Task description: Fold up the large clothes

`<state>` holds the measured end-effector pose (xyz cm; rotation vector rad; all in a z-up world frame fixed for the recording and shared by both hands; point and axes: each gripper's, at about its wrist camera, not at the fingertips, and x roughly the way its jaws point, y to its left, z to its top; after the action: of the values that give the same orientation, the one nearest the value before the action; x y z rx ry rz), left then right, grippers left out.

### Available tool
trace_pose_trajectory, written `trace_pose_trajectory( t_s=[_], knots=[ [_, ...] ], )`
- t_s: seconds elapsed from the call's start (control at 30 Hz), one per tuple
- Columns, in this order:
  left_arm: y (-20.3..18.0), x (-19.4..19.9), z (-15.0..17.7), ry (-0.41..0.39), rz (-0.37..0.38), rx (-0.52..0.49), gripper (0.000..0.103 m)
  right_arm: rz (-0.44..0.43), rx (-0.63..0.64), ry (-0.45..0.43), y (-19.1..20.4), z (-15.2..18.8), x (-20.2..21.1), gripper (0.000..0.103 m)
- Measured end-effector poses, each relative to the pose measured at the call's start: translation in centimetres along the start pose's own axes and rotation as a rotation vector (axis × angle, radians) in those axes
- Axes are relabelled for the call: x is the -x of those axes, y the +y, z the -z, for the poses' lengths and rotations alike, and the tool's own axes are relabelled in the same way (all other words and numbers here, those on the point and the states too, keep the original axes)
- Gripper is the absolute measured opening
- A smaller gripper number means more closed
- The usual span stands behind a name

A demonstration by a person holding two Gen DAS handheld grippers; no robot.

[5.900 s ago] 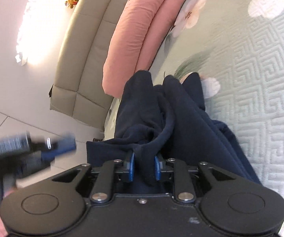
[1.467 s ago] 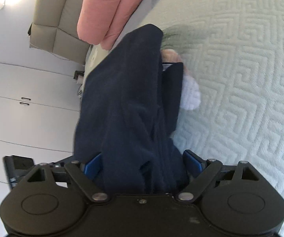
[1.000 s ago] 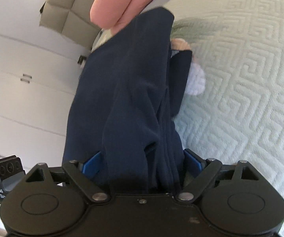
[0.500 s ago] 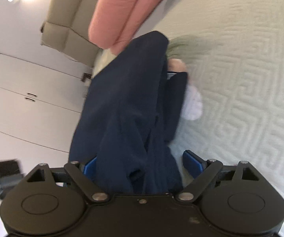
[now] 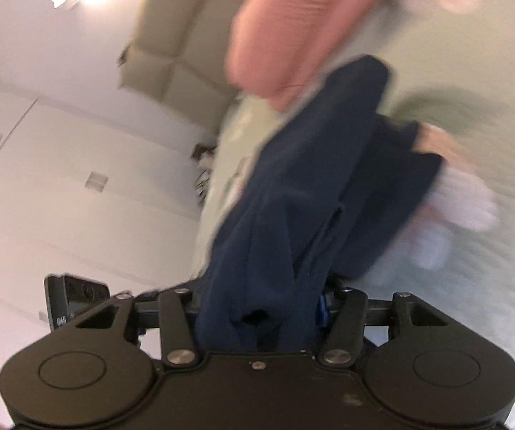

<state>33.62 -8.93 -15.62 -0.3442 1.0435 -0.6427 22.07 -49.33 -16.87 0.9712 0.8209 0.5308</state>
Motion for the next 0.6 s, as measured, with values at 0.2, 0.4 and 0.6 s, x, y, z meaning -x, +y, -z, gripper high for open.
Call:
trace_pose_trajectory(
  t_s=[0.2,0.4,0.6],
  knots=[
    [-1.9,6.1,0.8,-0.031,0.080,-0.021,0.040,0.005,0.022,0.011,5.6,1.5,-1.0,0.064],
    [-8.9,10.7,4.5,-0.098,-0.034,-0.290,0.048,0.044,0.240,0.193,11.1,7.2,-5.5,0.063],
    [-3.2,12.2,3.9,-0.130,-0.213,-0.171,0.072,0.211,0.104,0.079,6.5,8.1,-3.1,0.056]
  ],
)
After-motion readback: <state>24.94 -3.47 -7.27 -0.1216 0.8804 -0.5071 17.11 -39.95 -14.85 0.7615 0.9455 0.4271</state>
